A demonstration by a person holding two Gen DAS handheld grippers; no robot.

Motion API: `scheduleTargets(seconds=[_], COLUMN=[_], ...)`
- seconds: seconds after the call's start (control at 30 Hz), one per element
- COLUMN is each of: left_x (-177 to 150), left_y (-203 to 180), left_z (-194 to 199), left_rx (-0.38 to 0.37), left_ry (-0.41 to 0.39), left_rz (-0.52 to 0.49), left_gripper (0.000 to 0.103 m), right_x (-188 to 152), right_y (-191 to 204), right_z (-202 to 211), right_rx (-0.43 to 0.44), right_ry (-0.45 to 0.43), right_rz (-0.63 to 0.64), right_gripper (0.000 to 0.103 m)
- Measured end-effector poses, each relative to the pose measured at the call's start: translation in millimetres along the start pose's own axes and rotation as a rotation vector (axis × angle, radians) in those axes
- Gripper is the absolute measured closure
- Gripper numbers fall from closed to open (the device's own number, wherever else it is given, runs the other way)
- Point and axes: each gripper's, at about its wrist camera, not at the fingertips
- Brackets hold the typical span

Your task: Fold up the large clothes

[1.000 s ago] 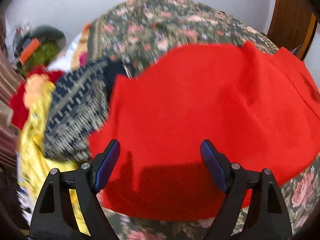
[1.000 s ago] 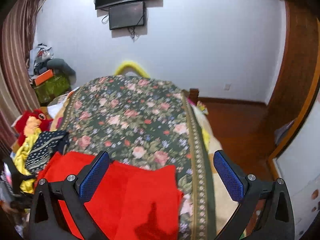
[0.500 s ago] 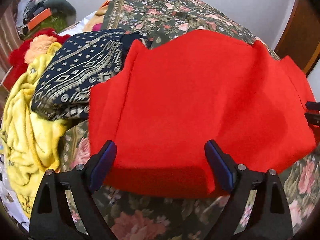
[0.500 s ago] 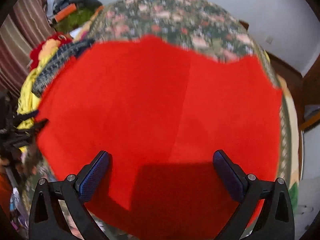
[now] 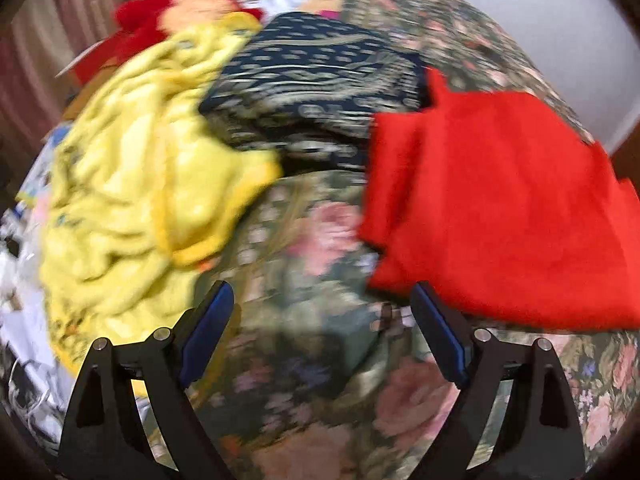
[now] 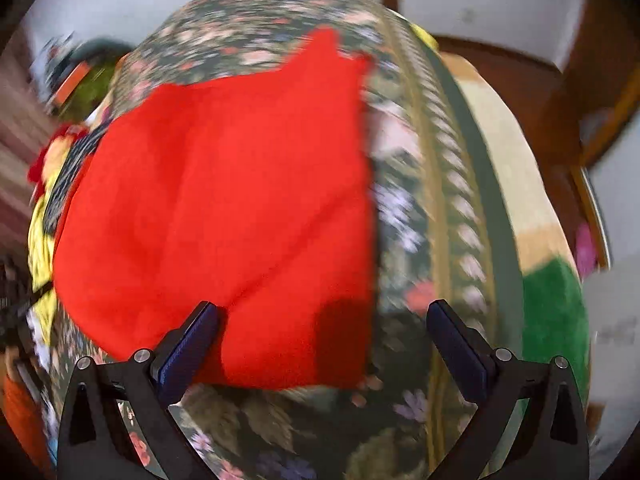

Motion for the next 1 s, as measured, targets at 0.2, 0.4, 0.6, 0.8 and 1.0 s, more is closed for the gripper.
scheduleTargets(seconds=[0.2,0.4,0.6,0.8,1.0], left_x=[-5.1,-8.9,-16.7,-27.3,-35.6], left_y=[7.5,-16.3,-49.5,-64.9,-64.0], left_z=[27.0,59.9,68.4,52.4,16.2], left_rx=[-0.012,-0.167,-0.308,-0.475,-0.591], left_ry=[-0.059,-0.149,-0.154,-0.073,0.053], left_rz=[-0.018,-0.012,-0.03,0.028,0.12], left_gripper=[0.012,0.012,0.012,0.012,0.012], right_x=[-5.2,-4.3,-4.4,-0.9,-5.1], right_y=[10.4,50.1,89.6,126.4,154.5], right_z=[29.0,64.8,78.9,45.9,-9.7], right_rx=[-0.04,-0.049,0.033,0.114,0.064], right_ry=[-0.076,-0.183,-0.228,-0.146,-0.023], right_rz=[0.015,0.097,0.14,0.152,0.239], right_gripper=[0.0,0.0,0.0,0.0,0.0])
Point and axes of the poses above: each gripper's, at about its wrist camera, not at the fingertips, and z roughly against the way its jaws point, y to its left, x to its top, and after that the axes turned 8 degrees about y, right-handed
